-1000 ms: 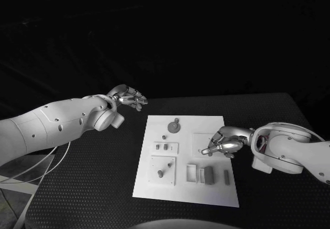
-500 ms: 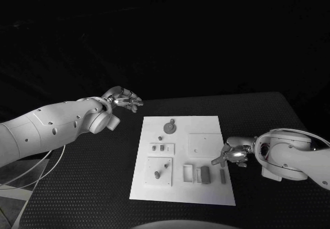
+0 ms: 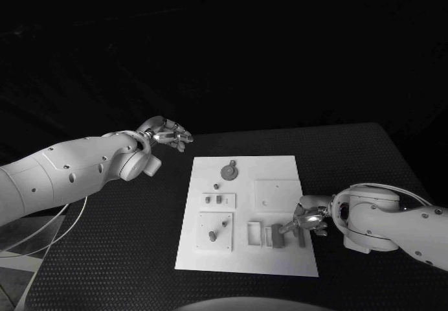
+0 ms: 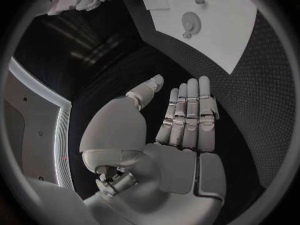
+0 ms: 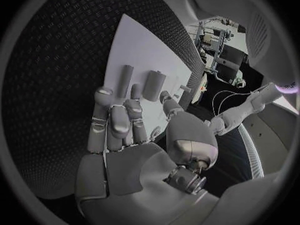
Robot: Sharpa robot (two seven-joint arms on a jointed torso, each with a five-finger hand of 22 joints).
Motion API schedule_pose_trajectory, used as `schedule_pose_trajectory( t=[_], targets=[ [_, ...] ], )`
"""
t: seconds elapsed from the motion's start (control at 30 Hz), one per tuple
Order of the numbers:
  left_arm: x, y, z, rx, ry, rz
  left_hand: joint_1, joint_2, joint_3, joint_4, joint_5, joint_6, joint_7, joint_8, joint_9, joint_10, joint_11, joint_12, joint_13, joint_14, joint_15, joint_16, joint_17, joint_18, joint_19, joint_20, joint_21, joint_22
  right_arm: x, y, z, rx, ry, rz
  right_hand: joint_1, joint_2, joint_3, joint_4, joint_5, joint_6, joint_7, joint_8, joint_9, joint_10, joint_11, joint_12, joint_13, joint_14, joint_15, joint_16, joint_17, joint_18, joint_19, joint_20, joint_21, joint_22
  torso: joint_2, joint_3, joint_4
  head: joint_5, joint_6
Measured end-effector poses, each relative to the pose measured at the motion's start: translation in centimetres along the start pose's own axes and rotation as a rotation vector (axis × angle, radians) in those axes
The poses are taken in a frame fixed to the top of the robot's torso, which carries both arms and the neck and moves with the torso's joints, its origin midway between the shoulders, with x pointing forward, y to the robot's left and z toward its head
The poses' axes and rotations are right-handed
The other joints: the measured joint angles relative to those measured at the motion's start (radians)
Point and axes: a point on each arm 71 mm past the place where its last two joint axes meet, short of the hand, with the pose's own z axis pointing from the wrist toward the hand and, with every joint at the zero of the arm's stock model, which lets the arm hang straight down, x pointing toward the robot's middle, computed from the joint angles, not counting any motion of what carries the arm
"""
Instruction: Assemble the parts on the task board
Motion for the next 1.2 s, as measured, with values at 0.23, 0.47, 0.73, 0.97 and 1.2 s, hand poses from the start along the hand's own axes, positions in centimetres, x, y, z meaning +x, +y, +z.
schedule_pose_trajectory(
  t=[0.23, 0.47, 0.73, 0.97, 1.2],
  targets=[
    [0.0, 0.0, 0.0, 0.000, 0.001, -0.001, 0.000, 0.000, 0.000, 0.000, 0.000, -0.004, 0.004, 0.000, 0.000, 0.000, 0.000, 0.000, -0.001, 0.000, 0.000, 0.000, 0.001, -0.004, 0.000, 0.000, -0.004, 0.000, 0.6, 0.7, 0.6, -0.008, 0.015, 0.005, -0.010, -0.010, 0.003, 0.003, 0.000, -0.018, 0.007, -0.022, -0.003, -0.006, 0.006, 0.000, -0.007, 0.000, 0.001, 0.000, -0.009, 0.000, 0.000, 0.000, -0.008, 0.000, 0.000, 0.0004, -0.0001, 0.001, -0.007],
    [0.1, 0.0, 0.0, -0.004, 0.001, -0.009, 0.000, 0.000, 0.000, 0.005, 0.000, -0.007, 0.000, -0.005, 0.000, 0.000, 0.000, 0.000, -0.001, 0.000, 0.000, -0.004, 0.004, -0.005, 0.000, 0.000, -0.004, -0.001, 0.9, 1.4, 1.1, -0.013, 0.016, 0.018, -0.010, -0.010, 0.003, 0.003, 0.000, -0.019, 0.008, -0.022, -0.003, -0.007, 0.007, 0.000, -0.007, 0.000, 0.001, 0.000, -0.009, 0.000, 0.000, 0.000, -0.008, 0.000, 0.000, 0.0008, -0.0008, 0.005, -0.012],
    [0.2, 0.0, 0.1, -0.009, 0.004, -0.027, 0.000, 0.000, 0.000, 0.005, 0.000, -0.007, 0.000, -0.005, 0.000, 0.000, 0.000, 0.000, -0.002, 0.000, 0.000, -0.004, 0.004, -0.005, 0.000, 0.000, -0.004, -0.001, 1.5, 1.8, 1.7, -0.012, 0.022, 0.028, -0.029, -0.029, 0.011, 0.017, 0.000, -0.051, -0.003, -0.056, -0.012, -0.018, 0.026, -0.012, -0.011, -0.007, 0.023, 0.000, -0.015, 0.000, -0.001, 0.001, -0.008, 0.000, 0.000, 0.0007, -0.0008, 0.007, -0.021],
    [0.2, 0.0, 0.0, -0.012, 0.004, -0.033, -0.004, -0.004, 0.000, 0.005, 0.000, -0.007, 0.000, -0.005, 0.000, 0.000, 0.000, 0.000, -0.002, 0.000, 0.000, -0.004, 0.005, -0.006, 0.000, 0.000, -0.004, -0.001, 1.9, 2.3, 2.1, -0.020, 0.024, 0.035, -0.029, -0.029, 0.024, 0.015, 0.000, -0.051, -0.003, -0.057, 0.012, -0.013, 0.031, -0.003, 0.001, -0.002, 0.028, 0.000, -0.007, 0.000, 0.001, 0.002, -0.008, 0.000, 0.000, 0.0003, -0.0008, 0.008, -0.025],
    [0.4, 0.0, 0.0, -0.018, 0.010, -0.052, -0.004, -0.004, -0.002, 0.008, 0.000, -0.007, 0.000, -0.005, 0.000, 0.000, 0.000, 0.000, -0.003, 0.000, 0.000, -0.007, 0.006, -0.007, 0.000, 0.000, -0.004, -0.001, 2.1, 2.5, 2.2, -0.029, 0.023, 0.034, 0.022, 0.023, 0.047, -0.053, 0.000, -0.047, 0.001, -0.057, 0.035, -0.016, 0.035, 0.008, 0.005, 0.001, 0.030, 0.000, -0.004, 0.000, 0.005, 0.002, -0.008, 0.000, 0.000, -0.0004, -0.0004, 0.009, -0.027]
  ],
)
